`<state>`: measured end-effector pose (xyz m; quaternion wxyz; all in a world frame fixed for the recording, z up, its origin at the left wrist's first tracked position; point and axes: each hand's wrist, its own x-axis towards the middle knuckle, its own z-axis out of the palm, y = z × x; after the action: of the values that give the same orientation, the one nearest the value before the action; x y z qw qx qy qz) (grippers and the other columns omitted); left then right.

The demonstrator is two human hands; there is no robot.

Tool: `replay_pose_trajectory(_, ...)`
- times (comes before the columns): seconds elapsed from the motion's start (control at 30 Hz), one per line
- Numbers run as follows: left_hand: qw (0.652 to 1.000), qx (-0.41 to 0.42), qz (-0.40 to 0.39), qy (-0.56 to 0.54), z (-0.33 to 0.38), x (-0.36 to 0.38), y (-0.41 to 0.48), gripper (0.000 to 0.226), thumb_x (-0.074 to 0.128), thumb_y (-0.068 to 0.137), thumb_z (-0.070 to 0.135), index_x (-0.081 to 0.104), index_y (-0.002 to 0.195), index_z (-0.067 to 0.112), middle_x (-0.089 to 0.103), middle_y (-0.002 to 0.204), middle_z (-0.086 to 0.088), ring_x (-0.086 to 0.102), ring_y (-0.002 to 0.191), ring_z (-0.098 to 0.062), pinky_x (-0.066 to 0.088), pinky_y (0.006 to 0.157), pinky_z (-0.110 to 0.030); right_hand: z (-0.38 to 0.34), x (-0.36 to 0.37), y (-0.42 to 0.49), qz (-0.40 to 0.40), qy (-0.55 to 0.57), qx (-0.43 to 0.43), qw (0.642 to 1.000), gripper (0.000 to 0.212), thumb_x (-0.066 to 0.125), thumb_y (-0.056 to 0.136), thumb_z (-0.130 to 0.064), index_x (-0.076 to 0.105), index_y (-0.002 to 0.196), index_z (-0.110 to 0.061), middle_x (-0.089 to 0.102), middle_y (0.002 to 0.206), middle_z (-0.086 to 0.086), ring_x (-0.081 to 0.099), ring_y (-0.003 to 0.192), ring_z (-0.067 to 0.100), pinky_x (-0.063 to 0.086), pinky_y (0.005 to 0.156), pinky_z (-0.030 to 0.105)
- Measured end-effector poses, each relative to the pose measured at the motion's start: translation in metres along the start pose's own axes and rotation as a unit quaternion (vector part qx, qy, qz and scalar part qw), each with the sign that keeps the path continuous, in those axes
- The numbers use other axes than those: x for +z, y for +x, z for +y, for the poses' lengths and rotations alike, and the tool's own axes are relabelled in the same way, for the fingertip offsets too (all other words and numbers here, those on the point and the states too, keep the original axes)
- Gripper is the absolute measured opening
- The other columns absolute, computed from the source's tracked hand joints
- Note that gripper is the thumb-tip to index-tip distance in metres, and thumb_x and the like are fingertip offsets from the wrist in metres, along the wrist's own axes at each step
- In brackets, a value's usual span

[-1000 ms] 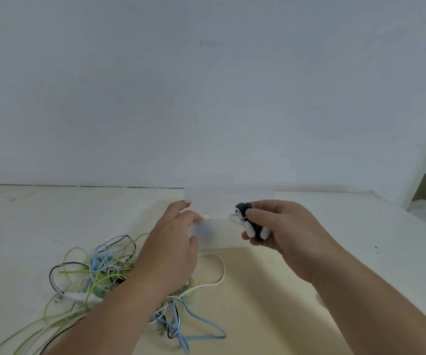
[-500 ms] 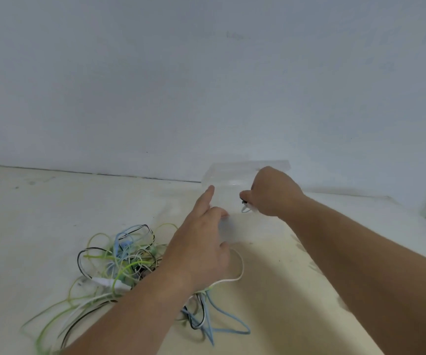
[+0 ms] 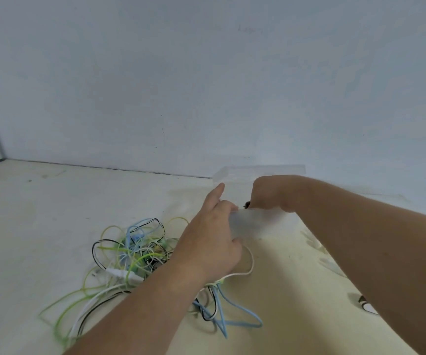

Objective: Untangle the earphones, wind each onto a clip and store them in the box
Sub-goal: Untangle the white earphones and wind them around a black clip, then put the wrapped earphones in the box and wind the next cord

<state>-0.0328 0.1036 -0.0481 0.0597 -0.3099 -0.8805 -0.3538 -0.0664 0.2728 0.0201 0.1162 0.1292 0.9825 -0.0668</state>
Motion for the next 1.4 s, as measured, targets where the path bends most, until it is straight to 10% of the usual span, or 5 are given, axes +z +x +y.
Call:
replay_pose_trajectory(0.3,0.996,0.022,0.086,-0.028,-0.003,-0.004,0.004,0.036,0.056,0.097,0.019,0.052,0.132,0.018,0.023,0.159,0.009,0.049,0.129,-0.013,0.041,0.102,-0.026,-0.005,0.005,-0.04,0.061,0.013,-0.071,0.996,0.044,0.041,0.105,-0.029,0.041,0.065,-0.011,0.045,0.069,0.004,0.043,0.061,0.021,0.033,0.054,0.031)
replay_pose_trajectory(0.5,0.955,0.04,0.274,-0.101,0.009,-0.025,0.007,0.02,0.046,0.097,0.007,0.058,0.101,0.023,0.056,0.109,0.008,0.065,0.088,-0.003,0.051,0.079,-0.027,0.011,0.038,-0.105,0.156,0.179,-0.2,0.951,0.022,0.068,0.088,-0.021,0.074,0.108,-0.026,0.067,0.084,-0.013,0.059,0.072,0.0,0.048,0.069,0.015)
replay_pose_trajectory(0.7,0.97,0.002,0.1,-0.222,0.02,-0.026,-0.002,0.009,0.056,0.096,0.03,0.063,0.091,0.028,0.068,0.086,0.007,0.07,0.072,-0.011,0.058,0.076,-0.048,0.01,0.085,-0.095,0.167,0.208,-0.184,0.946,0.022,0.066,0.092,-0.032,0.071,0.079,-0.015,0.058,0.066,0.001,0.048,0.055,0.008,0.038,0.054,0.025)
replay_pose_trajectory(1.03,0.992,0.01,-0.108,0.065,0.011,-0.033,-0.007,0.018,0.064,0.076,0.014,0.065,0.076,0.032,0.065,0.069,0.015,0.056,0.058,-0.002,0.049,0.061,-0.027,0.052,0.04,-0.105,0.147,0.825,-0.147,0.525,0.037,0.043,0.103,-0.015,0.064,0.074,-0.007,0.071,0.082,0.014,0.07,0.069,0.026,0.059,0.062,0.03)
replay_pose_trajectory(1.4,0.952,-0.068,-0.244,0.173,0.007,-0.057,-0.015,0.038,0.084,0.061,0.042,0.064,0.094,0.039,0.064,0.093,0.017,0.05,0.091,0.007,0.034,0.096,-0.025,0.075,0.028,-0.112,0.121,0.914,-0.17,0.347,0.019,0.047,0.083,-0.012,0.051,0.065,-0.008,0.068,0.095,0.019,0.069,0.104,0.042,0.055,0.093,0.049)
